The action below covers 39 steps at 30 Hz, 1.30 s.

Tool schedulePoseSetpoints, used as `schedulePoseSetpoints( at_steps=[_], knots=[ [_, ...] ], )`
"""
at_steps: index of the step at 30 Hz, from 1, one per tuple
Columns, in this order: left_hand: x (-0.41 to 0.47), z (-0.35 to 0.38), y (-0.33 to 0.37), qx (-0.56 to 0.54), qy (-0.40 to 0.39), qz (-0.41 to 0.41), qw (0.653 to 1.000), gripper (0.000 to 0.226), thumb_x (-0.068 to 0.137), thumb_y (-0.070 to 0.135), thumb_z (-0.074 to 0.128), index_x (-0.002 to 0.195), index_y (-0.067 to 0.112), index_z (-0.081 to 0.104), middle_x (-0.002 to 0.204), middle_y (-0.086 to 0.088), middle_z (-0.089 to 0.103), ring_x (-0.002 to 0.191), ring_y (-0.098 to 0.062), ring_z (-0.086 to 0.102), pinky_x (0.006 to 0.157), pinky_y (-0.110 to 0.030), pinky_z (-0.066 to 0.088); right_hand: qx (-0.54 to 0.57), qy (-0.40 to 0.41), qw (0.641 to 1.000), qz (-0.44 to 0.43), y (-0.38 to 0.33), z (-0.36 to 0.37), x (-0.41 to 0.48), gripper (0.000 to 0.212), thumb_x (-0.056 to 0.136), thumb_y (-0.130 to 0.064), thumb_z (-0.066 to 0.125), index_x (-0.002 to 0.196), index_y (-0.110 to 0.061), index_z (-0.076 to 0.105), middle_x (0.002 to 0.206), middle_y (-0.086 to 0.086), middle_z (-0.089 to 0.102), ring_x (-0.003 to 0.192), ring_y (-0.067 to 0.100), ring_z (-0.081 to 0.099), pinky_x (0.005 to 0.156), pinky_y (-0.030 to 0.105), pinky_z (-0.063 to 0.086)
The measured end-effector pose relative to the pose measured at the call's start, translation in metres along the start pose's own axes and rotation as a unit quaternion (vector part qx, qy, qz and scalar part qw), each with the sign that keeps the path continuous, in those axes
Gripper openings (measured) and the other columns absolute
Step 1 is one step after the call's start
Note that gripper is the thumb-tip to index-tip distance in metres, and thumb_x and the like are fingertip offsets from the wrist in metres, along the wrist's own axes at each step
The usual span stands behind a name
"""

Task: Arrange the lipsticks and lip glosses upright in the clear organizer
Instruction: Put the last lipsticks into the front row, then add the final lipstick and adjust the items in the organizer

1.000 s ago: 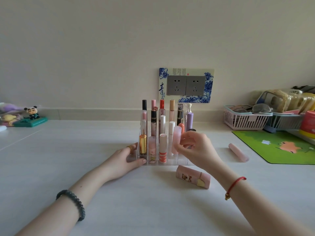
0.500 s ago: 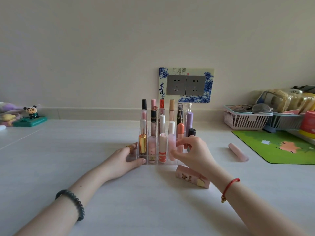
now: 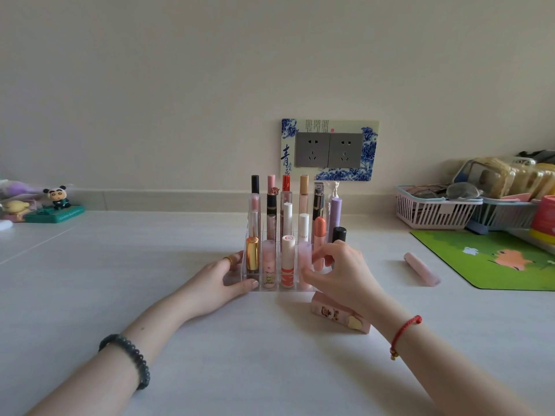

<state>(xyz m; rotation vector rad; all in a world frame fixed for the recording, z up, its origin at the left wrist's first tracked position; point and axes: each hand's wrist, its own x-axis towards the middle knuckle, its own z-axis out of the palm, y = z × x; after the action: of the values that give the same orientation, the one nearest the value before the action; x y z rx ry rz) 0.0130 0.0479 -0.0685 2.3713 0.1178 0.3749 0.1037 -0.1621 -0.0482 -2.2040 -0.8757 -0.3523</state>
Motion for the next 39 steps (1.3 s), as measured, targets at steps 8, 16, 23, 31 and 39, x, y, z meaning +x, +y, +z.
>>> schedulePoseSetpoints(
  at_steps=[8, 16, 23, 31, 39],
  knots=[
    [0.0, 0.0, 0.0, -0.006, -0.006, -0.004, 1.0, 0.056, 0.08, 0.035, 0.066, 0.131, 0.02, 0.047, 0.13, 0.005, 0.055, 0.122, -0.008, 0.049, 0.108, -0.035, 0.035, -0.003, -0.002, 1.0, -0.008, -0.002, 0.0, -0.002, 0.016, 0.076, -0.039, 0.059, 0.079, -0.023, 0.057, 0.083, -0.005, 0.052, 0.065, 0.001, 0.044, 0.047, 0.011, 0.032],
    [0.0, -0.001, 0.0, 0.001, -0.006, -0.004, 1.0, 0.055, 0.08, 0.036, 0.066, 0.13, 0.021, 0.047, 0.13, 0.005, 0.055, 0.121, -0.008, 0.049, 0.108, -0.035, 0.036, 0.006, -0.002, 1.0, -0.007, -0.002, -0.003, -0.002, 0.013, 0.075, -0.032, 0.063, 0.08, -0.022, 0.055, 0.071, -0.011, 0.043, 0.061, 0.001, 0.04, 0.054, 0.0, 0.035],
    [-0.001, -0.001, 0.003, 0.007, -0.008, -0.007, 1.0, 0.056, 0.081, 0.036, 0.065, 0.131, 0.022, 0.046, 0.13, 0.005, 0.055, 0.12, -0.008, 0.049, 0.108, -0.032, 0.036, 0.008, 0.021, 0.999, -0.023, -0.002, -0.006, -0.003, 0.023, 0.078, -0.036, 0.063, 0.087, -0.015, 0.063, 0.063, -0.015, 0.038, 0.054, 0.001, 0.037, 0.053, -0.001, 0.034],
    [0.001, 0.0, -0.001, 0.003, -0.009, -0.009, 1.0, 0.054, 0.081, 0.035, 0.065, 0.129, 0.024, 0.045, 0.13, 0.009, 0.053, 0.119, -0.005, 0.049, 0.105, -0.025, 0.036, -0.103, 0.186, 0.976, -0.034, 0.026, -0.059, 0.013, 0.013, 0.08, -0.019, 0.062, 0.085, -0.009, 0.068, 0.069, -0.005, 0.054, 0.061, 0.006, 0.049, 0.058, 0.014, 0.036],
    [0.001, 0.0, -0.003, -0.014, -0.005, -0.005, 1.0, 0.046, 0.079, 0.034, 0.067, 0.119, 0.037, 0.044, 0.123, 0.016, 0.052, 0.115, -0.002, 0.05, 0.097, -0.018, 0.035, -0.223, 0.028, 0.921, 0.318, 0.103, -0.076, 0.009, 0.025, 0.086, -0.025, 0.05, 0.088, -0.002, 0.058, 0.093, 0.018, 0.056, 0.094, 0.035, 0.049, 0.077, 0.037, 0.042]
  ],
)
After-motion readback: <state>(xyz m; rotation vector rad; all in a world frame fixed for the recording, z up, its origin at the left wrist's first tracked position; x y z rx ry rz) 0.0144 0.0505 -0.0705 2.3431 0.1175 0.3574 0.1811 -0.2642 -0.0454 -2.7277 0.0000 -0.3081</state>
